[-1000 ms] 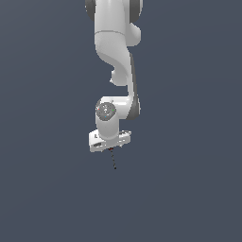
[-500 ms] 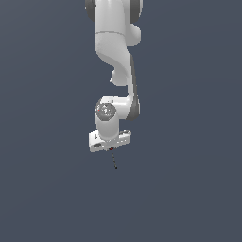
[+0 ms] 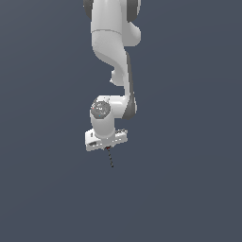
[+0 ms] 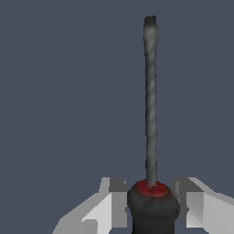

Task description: Pick up the object and move it to a goal position.

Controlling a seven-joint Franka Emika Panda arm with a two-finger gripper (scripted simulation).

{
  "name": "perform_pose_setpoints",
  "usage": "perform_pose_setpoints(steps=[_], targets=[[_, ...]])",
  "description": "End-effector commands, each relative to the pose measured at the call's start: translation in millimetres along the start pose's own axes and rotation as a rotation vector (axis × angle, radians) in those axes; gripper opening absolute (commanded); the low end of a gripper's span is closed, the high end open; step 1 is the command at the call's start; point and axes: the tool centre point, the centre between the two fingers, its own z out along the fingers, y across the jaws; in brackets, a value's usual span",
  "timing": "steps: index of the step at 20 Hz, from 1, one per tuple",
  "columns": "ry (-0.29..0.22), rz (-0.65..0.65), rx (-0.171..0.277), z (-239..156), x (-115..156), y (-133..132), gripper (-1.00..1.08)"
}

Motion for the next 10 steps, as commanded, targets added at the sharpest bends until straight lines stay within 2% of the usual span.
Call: perform_pose_setpoints(steps=[1,10], targets=[[0.001,0.002,-0.001,-4.1,-7.8,14.5,-1.00],[0.001,0.002,-0.001,-24.1,-50.4,90.9,-1.00]])
